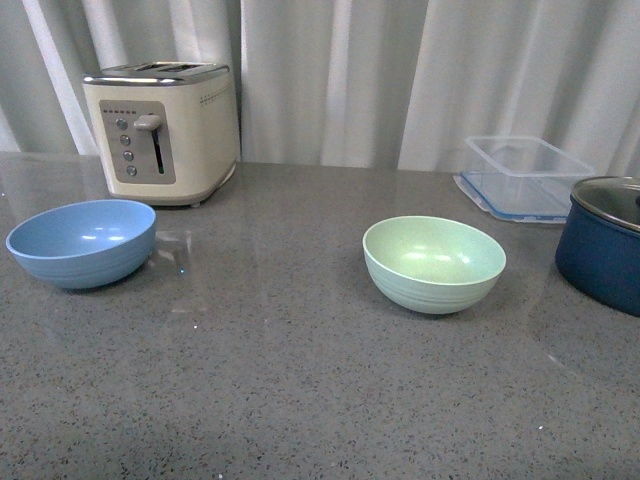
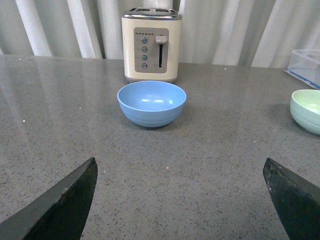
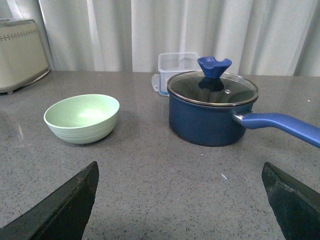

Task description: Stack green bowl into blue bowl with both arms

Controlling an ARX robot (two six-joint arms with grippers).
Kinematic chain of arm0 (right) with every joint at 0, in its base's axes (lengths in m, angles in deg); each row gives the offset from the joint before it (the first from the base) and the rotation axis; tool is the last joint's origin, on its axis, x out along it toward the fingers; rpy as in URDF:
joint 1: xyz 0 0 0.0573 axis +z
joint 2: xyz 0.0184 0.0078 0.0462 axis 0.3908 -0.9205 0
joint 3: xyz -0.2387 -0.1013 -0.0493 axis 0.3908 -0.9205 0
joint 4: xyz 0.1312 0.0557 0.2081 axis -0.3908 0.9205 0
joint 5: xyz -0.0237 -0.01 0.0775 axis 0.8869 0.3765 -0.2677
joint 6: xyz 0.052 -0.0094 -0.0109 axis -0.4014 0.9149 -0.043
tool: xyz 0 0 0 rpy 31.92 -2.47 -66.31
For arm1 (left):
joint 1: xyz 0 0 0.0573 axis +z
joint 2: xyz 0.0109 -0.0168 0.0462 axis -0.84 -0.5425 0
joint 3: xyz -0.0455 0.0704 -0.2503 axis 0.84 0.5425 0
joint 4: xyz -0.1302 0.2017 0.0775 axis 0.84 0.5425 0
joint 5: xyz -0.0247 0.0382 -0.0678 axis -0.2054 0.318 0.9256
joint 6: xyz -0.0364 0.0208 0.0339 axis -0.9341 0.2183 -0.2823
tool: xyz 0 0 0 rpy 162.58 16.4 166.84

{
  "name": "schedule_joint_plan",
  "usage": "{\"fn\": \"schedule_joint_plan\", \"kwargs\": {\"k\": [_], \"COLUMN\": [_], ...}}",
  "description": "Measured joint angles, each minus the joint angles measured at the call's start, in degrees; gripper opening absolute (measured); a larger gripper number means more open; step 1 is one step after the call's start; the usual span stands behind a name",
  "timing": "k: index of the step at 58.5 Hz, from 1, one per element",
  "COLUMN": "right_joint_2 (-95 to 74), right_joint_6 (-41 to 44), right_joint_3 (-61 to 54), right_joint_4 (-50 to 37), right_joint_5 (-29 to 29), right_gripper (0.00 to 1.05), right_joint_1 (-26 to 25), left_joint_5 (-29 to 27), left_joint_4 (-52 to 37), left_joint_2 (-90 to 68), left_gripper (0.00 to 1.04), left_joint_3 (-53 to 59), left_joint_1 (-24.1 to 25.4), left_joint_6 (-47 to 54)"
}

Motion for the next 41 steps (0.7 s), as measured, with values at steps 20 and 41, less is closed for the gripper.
{"fn": "schedule_joint_plan", "kwargs": {"k": [20, 41], "right_joint_2": [0.00, 0.04], "right_joint_6": [0.00, 0.00], "right_joint_3": [0.00, 0.00], "right_joint_4": [0.00, 0.00], "right_joint_5": [0.00, 0.02], "right_gripper": [0.95, 0.95], "right_joint_1": [0.00, 0.00], "left_joint_5": [0.02, -17.31], "left_joint_4": [0.00, 0.81], "left_joint_2": [0.00, -13.75], "left_gripper": [0.98, 0.98], "left_joint_3": [0.00, -4.57], "left_joint_1": [0.00, -1.84], "left_joint_6": [0.00, 3.67]}}
